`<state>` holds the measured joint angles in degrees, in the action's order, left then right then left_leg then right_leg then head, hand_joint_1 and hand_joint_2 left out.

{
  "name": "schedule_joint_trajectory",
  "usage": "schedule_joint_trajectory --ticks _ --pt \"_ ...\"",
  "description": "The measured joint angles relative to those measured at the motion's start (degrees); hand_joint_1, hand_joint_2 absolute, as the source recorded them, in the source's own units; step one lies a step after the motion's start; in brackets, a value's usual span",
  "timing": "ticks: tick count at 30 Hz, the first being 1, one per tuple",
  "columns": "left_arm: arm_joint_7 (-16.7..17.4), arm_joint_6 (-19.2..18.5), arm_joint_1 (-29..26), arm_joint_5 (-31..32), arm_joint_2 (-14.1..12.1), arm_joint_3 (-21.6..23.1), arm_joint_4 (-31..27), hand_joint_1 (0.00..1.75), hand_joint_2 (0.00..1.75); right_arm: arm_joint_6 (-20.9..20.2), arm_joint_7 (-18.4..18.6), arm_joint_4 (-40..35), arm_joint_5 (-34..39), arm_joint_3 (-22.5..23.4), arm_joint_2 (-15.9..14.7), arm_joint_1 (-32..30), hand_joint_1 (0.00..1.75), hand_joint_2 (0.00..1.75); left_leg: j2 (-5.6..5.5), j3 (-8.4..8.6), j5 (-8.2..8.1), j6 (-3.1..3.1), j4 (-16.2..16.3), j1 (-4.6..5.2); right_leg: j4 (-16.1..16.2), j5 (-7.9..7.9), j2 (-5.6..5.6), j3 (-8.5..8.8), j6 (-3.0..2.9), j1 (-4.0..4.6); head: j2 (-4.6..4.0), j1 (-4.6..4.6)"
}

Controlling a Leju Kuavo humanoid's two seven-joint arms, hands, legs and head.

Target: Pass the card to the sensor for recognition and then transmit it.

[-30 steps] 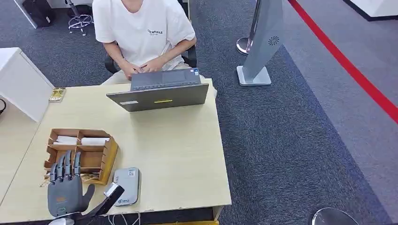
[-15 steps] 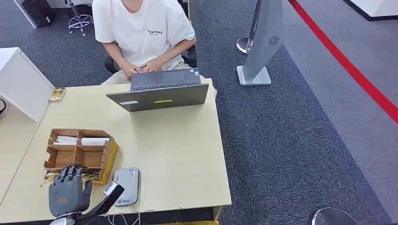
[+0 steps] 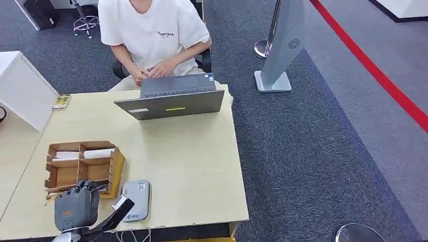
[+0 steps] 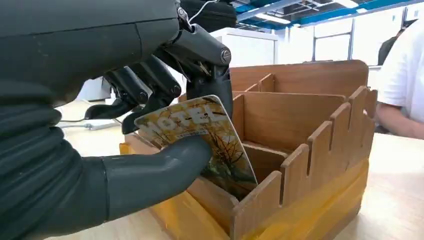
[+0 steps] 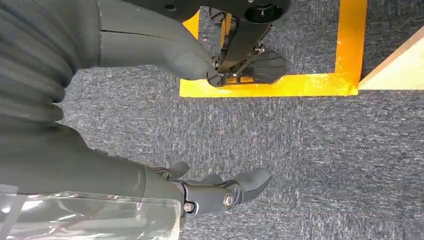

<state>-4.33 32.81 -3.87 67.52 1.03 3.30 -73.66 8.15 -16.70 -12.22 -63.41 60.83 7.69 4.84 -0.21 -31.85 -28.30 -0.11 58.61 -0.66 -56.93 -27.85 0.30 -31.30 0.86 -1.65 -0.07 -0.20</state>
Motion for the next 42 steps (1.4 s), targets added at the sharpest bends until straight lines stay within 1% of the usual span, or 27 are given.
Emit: schedule_joint_trajectory --ticks 4,8,15,19,21,22,25,28,30,32,35,38,42 --pt "0.13 -0.53 -0.1 0.2 -0.02 0.0 -1.31 1.75 1.75 0.0 -0.02 0.0 0.0 0.0 0.0 -0.02 0.0 1.75 0.0 0.0 0.0 0.0 0.0 0.0 0.0 0.0 0.0 0.0 0.0 0.0 0.02 -0.02" --pt "1.18 -2.97 -0.08 0.59 -0.2 0.02 -4.28 1.75 1.75 0.0 -0.02 -0.02 0.17 0.02 0.0 -0.05 0.0 1.75 0.0 0.0 0.0 0.0 0.0 0.0 0.0 0.0 -0.01 0.0 0.0 0.0 0.0 0.0" --pt "1.51 -3.78 -0.06 0.88 -0.39 0.07 -7.0 1.75 1.75 0.0 -0.04 -0.02 0.17 0.02 0.0 -0.09 0.0 1.75 0.01 0.0 0.0 0.0 0.0 0.0 0.0 0.0 0.0 -0.01 0.0 0.0 0.0 -0.02" --pt "2.14 -7.86 1.32 0.98 -1.31 1.44 -9.68 1.75 1.75 -0.09 -0.09 -0.02 -0.11 0.02 -0.02 -0.12 0.0 1.75 -0.02 -0.01 0.02 0.01 0.01 0.0 0.01 0.0 -0.04 -0.03 0.0 0.0 0.02 -0.02" --pt "2.76 -10.15 3.66 1.05 -1.99 2.34 -10.82 1.75 1.75 -0.11 -0.09 -0.02 -0.2 0.02 -0.02 -0.08 0.0 1.75 -0.03 0.0 0.03 0.01 0.01 0.0 0.0 0.02 -0.05 -0.02 0.0 0.0 0.0 0.0" --pt "3.3 -11.7 5.31 1.05 -2.65 3.11 -11.54 1.75 1.75 -0.18 -0.09 -0.02 -0.35 0.02 -0.02 -0.07 0.0 1.75 -0.03 0.0 0.06 0.02 0.01 0.0 0.0 0.04 -0.06 0.0 0.0 0.0 0.0 0.0" --pt "4.66 -14.76 10.85 1.58 -4.37 5.07 -12.37 1.75 1.75 -0.37 0.2 -0.02 -1.03 0.0 -0.02 0.0 0.0 1.75 -0.05 0.0 0.09 -0.02 0.01 -0.01 -0.01 0.08 -0.06 0.0 0.01 0.0 0.0 -0.02" --pt "5.8 -16.44 17.13 2.41 -6.08 6.89 -12.33 1.75 1.75 -0.87 0.83 0.0 -1.73 -0.02 0.0 0.17 0.0 1.75 -0.06 0.0 0.14 -0.04 0.01 -0.01 -0.02 0.13 -0.06 0.0 0.02 0.0 0.0 -0.02" --pt "6.32 -17.12 21.5 2.71 -7.0 7.69 -11.89 1.75 1.75 -0.96 1.11 0.0 -2.19 -0.13 0.0 0.28 0.0 1.75 -0.03 0.0 0.15 -0.05 0.01 -0.01 -0.03 0.14 -0.03 0.0 0.01 0.0 0.0 -0.02" --pt "6.45 -17.31 24.32 2.82 -7.72 8.26 -11.48 1.75 1.75 -0.96 1.2 0.0 -2.25 -0.28 0.0 0.38 0.0 1.75 -0.01 0.0 0.14 -0.05 0.01 0.0 -0.03 0.14 0.02 -0.01 0.01 0.0 0.0 -0.02" --pt "7.38 -17.33 27.65 3.34 -8.37 8.7 -10.49 1.75 1.75 -1.05 1.68 0.0 -2.67 -0.63 0.0 0.49 0.0 1.75 -0.04 -0.02 0.14 -0.05 0.02 0.0 -0.02 0.14 -0.01 -0.03 0.01 0.0 0.0 0.0" --pt "8.11 -17.84 31.55 3.67 -9.29 8.94 -8.15 1.75 1.75 -1.14 2.1 0.04 -3.19 -1.09 0.0 0.74 0.0 1.75 -0.05 -0.02 0.14 -0.05 0.02 0.0 -0.02 0.14 -0.03 -0.02 0.01 0.0 0.0 0.0" --pt "8.26 -17.99 34.43 3.83 -10.05 9.11 -5.72 1.75 1.75 -1.14 2.14 0.09 -3.23 -1.44 0.02 0.8 0.0 1.75 -0.02 0.0 0.15 -0.06 0.02 -0.01 -0.03 0.14 0.01 -0.02 0.01 0.0 0.0 -0.02"
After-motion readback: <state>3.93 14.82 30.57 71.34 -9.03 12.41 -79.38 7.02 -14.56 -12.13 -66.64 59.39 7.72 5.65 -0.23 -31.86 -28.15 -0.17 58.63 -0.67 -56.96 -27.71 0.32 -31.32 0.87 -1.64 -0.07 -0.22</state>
